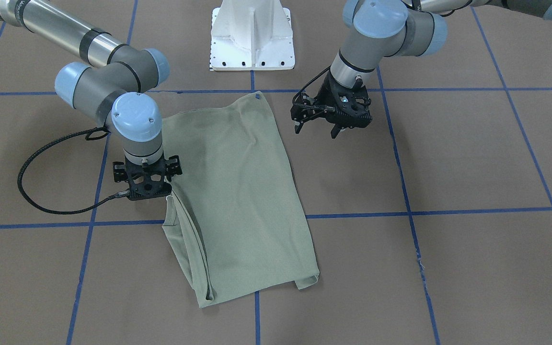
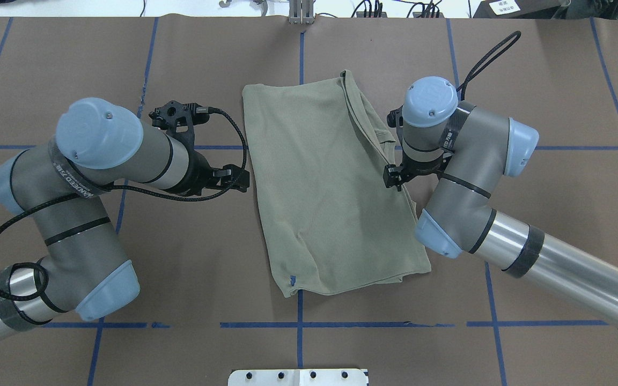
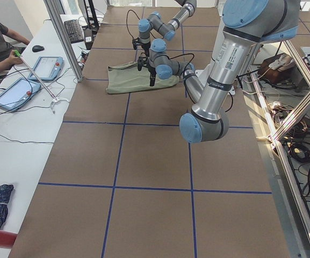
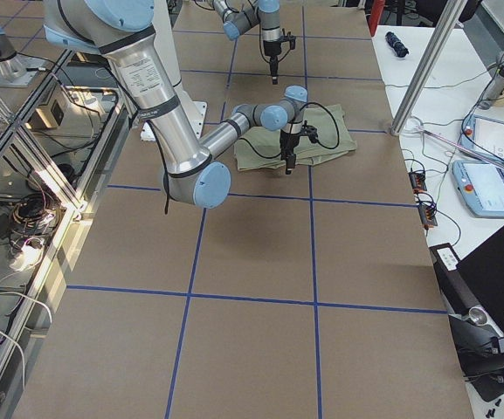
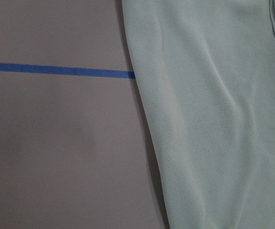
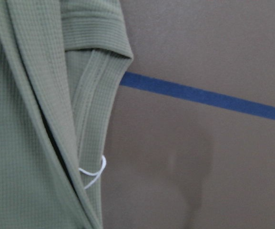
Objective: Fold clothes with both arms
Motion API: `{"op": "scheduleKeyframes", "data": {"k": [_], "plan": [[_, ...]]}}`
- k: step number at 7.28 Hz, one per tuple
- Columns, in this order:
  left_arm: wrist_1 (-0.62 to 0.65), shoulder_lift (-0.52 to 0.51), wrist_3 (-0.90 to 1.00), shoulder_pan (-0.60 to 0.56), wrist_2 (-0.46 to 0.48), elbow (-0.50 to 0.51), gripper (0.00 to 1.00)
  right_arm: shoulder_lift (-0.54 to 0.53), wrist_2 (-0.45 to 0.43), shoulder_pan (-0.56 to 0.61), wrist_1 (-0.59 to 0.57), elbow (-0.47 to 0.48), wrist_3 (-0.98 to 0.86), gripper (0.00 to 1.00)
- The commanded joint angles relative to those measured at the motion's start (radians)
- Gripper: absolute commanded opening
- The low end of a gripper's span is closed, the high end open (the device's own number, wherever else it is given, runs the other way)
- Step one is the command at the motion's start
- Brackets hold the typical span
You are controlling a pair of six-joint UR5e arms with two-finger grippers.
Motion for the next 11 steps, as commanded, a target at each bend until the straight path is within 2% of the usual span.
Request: {"op": "scheduleKeyframes", "data": {"k": [1,3,4,6,8,11], "plan": [[-0.002,-0.001,0.0,0.001,0.0,0.001,1.0,-0.028,-0.003,0.026,0.0,0.001,-0.046,1.0],[-0.002,0.001,0.003,0.001,0.0,0.001,1.0,0.046,0.038,0.065,-0.003,-0.002,-0.046,1.0],[-0.002,0.001,0.006,-0.001,0.0,0.001,1.0,0.106,0.037,0.069,0.0,-0.041,-0.042,1.0],[-0.002,0.004,0.012,-0.002,0.0,0.001,1.0,0.282,0.031,0.067,0.009,-0.25,-0.032,1.0],[-0.002,0.004,0.012,-0.006,0.0,-0.001,0.99,0.287,0.022,0.067,0.128,-0.356,-0.032,1.0],[-0.003,0.005,0.012,-0.006,0.0,0.001,1.0,0.3,-0.008,0.067,0.155,-0.405,-0.04,1.0]]}}
